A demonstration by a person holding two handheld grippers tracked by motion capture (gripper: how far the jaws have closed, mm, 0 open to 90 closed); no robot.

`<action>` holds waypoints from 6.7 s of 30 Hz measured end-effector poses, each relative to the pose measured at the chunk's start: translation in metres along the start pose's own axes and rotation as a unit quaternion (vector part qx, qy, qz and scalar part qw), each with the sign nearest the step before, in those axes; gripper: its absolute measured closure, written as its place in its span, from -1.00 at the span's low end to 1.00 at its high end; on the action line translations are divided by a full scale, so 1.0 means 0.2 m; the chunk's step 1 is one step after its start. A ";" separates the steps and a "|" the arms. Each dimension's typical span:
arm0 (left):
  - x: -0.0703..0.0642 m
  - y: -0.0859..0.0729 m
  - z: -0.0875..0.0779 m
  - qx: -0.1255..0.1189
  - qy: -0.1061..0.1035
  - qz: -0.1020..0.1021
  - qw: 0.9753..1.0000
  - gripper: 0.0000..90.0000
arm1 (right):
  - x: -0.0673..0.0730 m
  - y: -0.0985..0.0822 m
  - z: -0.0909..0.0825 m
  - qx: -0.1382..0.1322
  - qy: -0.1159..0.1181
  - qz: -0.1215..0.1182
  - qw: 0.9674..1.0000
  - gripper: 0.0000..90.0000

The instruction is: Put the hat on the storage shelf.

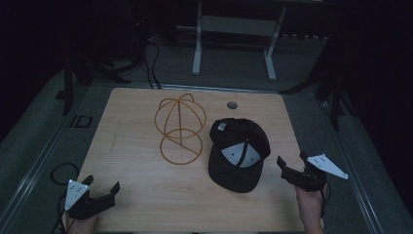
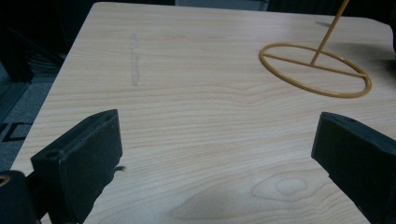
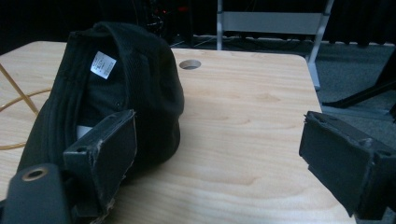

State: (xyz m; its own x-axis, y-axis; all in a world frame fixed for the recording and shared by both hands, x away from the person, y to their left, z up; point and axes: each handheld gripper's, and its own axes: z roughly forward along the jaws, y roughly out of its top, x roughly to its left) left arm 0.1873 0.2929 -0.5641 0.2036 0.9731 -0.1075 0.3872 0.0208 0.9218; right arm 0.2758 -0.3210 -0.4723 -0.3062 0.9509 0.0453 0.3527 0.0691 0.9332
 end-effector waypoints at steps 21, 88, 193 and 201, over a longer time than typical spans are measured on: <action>-0.04 0.01 0.00 0.023 -0.011 0.009 1.000 -0.94 | 0.13 0.17 0.29 0.029 -0.001 -0.020 0.999 -0.73; -0.14 0.04 0.01 0.031 -0.047 0.014 0.998 -0.94 | 0.18 0.40 0.28 0.041 0.010 -0.001 0.999 0.97; -1.21 0.83 0.23 -0.055 -0.236 0.132 0.961 0.98 | 0.36 0.14 -0.24 -0.023 0.206 -0.035 0.978 0.48; -1.23 0.89 0.20 -0.075 -0.240 0.143 0.957 0.98 | 0.33 0.11 -0.28 -0.005 0.242 -0.059 0.968 -0.08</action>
State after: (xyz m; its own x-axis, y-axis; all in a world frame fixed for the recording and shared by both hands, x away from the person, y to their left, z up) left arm 0.2420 0.0487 -0.3877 0.6863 0.7266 0.0317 0.1273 -0.1629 0.9784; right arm 0.2139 -0.2733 -0.4290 -0.7237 0.6831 0.0985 0.2831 0.1636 0.9451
